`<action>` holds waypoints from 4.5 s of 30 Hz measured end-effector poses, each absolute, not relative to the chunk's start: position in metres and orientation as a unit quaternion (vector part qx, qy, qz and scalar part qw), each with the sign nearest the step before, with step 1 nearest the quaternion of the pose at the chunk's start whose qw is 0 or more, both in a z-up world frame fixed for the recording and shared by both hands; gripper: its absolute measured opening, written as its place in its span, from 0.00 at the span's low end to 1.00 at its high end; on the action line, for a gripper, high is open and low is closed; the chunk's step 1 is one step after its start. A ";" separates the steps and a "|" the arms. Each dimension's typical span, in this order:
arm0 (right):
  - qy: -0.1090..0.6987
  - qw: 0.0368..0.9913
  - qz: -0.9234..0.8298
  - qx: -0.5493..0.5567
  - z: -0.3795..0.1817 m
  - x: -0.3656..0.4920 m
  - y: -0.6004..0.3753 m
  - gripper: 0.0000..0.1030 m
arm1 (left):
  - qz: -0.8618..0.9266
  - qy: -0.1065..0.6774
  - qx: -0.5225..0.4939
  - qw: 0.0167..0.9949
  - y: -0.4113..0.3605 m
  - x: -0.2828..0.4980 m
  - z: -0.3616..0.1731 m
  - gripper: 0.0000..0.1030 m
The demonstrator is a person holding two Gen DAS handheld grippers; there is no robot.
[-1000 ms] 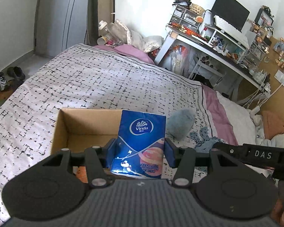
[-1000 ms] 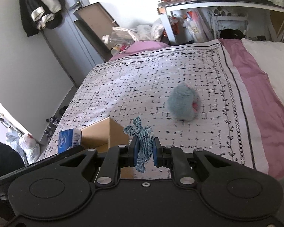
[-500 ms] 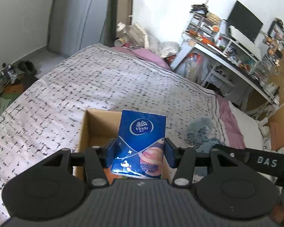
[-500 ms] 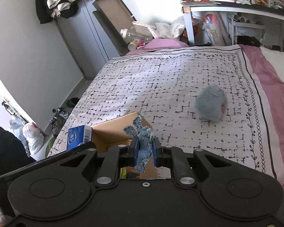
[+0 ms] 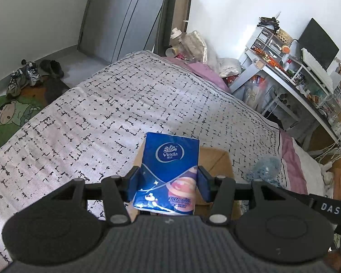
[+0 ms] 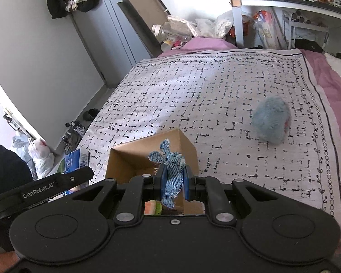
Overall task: Organize soft objects
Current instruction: 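Carry the bunny plush and tissue packet over the cardboard box with both tools, then open both tools to drop the bunny and tissue packet into the box, then move both tools toward the fluffy blue-grey plush on the bed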
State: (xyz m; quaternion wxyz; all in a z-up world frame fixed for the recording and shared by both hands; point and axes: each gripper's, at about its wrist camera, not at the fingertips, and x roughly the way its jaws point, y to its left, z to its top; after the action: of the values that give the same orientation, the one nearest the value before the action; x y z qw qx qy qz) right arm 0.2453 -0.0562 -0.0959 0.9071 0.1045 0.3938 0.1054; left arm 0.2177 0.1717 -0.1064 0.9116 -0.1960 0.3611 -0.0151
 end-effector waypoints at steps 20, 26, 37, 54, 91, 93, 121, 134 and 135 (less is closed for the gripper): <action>0.433 0.891 0.133 0.034 -0.143 0.283 -0.003 0.15 | -0.014 0.379 -0.205 0.902 0.176 0.238 -0.126 0.50; 0.443 0.888 0.124 -0.002 -0.156 0.286 0.006 0.16 | -0.014 0.386 -0.207 0.899 0.178 0.243 -0.132 0.50; 0.445 0.885 0.134 0.006 -0.149 0.282 0.003 0.28 | -0.014 0.387 -0.206 0.899 0.176 0.247 -0.137 0.50; 0.431 0.891 0.135 0.037 -0.117 0.263 -0.048 0.42 | -0.021 0.388 -0.166 0.907 0.143 0.249 -0.134 0.51; 0.444 0.881 0.097 0.133 -0.136 0.250 -0.174 0.57 | 0.054 0.489 -0.067 0.868 0.087 0.297 -0.184 0.56; 0.441 0.882 0.098 0.133 -0.134 0.247 -0.176 0.58 | 0.056 0.487 -0.071 0.869 0.087 0.293 -0.180 0.56; 0.397 0.892 0.126 0.178 -0.102 0.216 -0.219 1.00 | 0.071 0.448 -0.080 0.888 0.055 0.212 -0.092 0.80; 0.395 0.888 0.108 0.209 -0.111 0.213 -0.263 1.00 | 0.043 0.416 -0.084 0.905 0.015 0.204 -0.068 0.96; 0.394 0.888 0.108 0.211 -0.111 0.213 -0.266 1.00 | 0.039 0.415 -0.083 0.905 0.011 0.204 -0.067 0.97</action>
State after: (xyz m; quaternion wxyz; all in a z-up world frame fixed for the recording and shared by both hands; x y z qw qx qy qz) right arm 0.2130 -0.2661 -0.1114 0.8877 0.2115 0.3945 0.1078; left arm 0.2042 0.0114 -0.0668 0.9050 -0.0831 0.4153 0.0390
